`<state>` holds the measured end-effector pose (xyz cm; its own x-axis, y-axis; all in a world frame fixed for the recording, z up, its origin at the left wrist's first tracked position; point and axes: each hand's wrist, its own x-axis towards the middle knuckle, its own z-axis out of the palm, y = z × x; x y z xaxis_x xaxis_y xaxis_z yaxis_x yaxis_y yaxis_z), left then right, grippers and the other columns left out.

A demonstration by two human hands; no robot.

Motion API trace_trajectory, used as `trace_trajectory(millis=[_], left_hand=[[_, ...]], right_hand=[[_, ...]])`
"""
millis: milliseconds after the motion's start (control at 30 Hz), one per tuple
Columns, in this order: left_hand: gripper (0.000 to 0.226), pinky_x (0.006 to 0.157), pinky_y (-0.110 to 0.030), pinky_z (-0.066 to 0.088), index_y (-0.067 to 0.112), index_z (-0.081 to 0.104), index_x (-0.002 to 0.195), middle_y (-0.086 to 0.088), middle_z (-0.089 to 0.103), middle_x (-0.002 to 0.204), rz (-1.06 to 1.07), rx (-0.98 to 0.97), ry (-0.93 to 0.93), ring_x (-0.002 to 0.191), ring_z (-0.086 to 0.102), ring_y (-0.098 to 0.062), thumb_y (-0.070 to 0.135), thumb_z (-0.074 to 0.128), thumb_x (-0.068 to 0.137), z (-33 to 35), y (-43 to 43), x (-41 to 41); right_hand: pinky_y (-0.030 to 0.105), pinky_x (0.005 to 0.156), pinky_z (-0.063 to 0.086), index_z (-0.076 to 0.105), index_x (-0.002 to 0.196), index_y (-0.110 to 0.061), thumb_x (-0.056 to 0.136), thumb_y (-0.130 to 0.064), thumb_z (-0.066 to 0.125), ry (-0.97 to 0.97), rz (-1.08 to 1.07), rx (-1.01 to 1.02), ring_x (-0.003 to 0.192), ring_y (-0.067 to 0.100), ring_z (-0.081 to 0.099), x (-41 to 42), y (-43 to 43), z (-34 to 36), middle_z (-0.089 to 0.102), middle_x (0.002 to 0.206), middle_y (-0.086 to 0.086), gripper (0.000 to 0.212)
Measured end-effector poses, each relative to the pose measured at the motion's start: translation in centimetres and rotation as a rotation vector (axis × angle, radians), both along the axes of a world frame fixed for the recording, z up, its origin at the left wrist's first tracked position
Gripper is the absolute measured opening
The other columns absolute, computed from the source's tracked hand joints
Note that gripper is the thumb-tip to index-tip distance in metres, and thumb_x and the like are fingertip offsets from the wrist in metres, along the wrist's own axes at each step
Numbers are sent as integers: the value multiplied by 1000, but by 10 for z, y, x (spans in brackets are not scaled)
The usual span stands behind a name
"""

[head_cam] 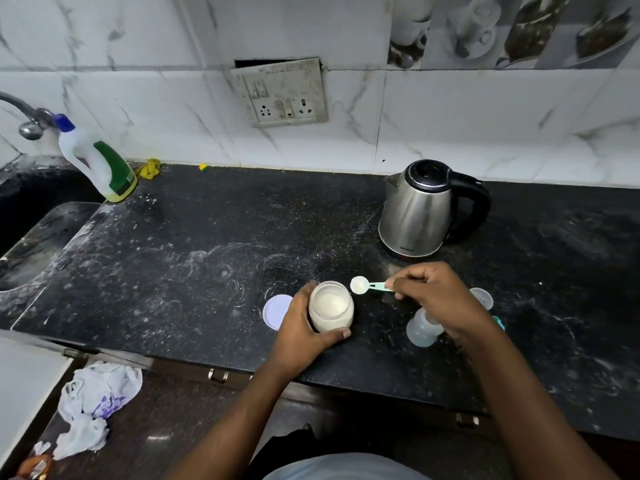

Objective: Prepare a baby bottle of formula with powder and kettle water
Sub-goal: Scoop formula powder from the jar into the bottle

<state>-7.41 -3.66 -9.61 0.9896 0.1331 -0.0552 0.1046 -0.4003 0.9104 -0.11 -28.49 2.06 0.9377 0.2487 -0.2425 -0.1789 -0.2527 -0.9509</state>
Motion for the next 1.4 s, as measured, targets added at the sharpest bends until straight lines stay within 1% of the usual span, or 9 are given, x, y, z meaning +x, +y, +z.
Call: trace_trajectory(millis=[100,167,267,400,600,800,1067,1167,1400], left_hand=[[126,131,-34,20,23,25,168,9,20,179,47,179,-150,166,20,-15,61,94,70,18,-16,-7],[102,130,-42,24,20,35,164,-2,31,176,29,259,-391,163,28,-25,61,81,83,35,-37,-13],[73,125,-31,34,13,51,152,-4,53,159,-95,226,-556,150,47,-16,47,79,93,52,-78,-11],[69,118,-30,43,12,60,146,0,63,148,-247,186,-376,137,51,-7,46,83,90,42,-125,6],[81,110,-26,44,17,65,142,3,67,139,-270,141,-116,129,58,-12,41,99,73,16,-148,30],[55,89,-14,44,21,77,123,11,77,115,-276,122,-103,104,65,-4,31,99,75,5,-148,33],[58,94,-17,47,19,76,129,7,77,118,-257,110,-109,108,68,-9,31,98,77,6,-149,31],[59,98,-25,50,19,76,130,6,77,118,-242,111,-103,110,68,-11,31,98,77,5,-150,31],[60,97,-23,48,17,76,130,5,77,121,-228,139,-102,112,67,-11,34,98,77,2,-149,32]], right_hand=[[25,64,42,81,86,-8,92,-6,71,12,-107,73,64,15,56,-12,-31,1,68,69,7,12],[17,59,42,79,85,-4,92,-5,70,-1,-207,93,60,6,55,-23,-53,-1,65,68,6,12],[17,52,36,77,81,-3,94,-7,69,-24,-361,91,54,8,45,-40,-82,-12,63,67,4,16],[31,55,31,75,82,-2,94,-14,69,-35,-442,59,63,22,38,-62,-105,-32,60,70,13,18],[23,51,38,77,87,-8,97,-11,68,-5,-483,104,61,12,49,-74,-100,-52,73,74,8,13],[26,56,40,79,92,-12,97,-11,69,-34,-492,111,65,17,50,-71,-94,-67,74,75,5,11],[41,64,47,82,91,-27,94,-15,74,-135,-450,71,72,21,53,-70,-97,-79,67,88,31,14],[48,65,53,81,96,-32,93,-21,76,-170,-431,21,71,20,56,-71,-101,-83,71,86,23,12],[24,65,47,81,101,-23,90,-17,78,-256,-410,-87,65,4,57,-71,-99,-83,72,74,-8,13]])
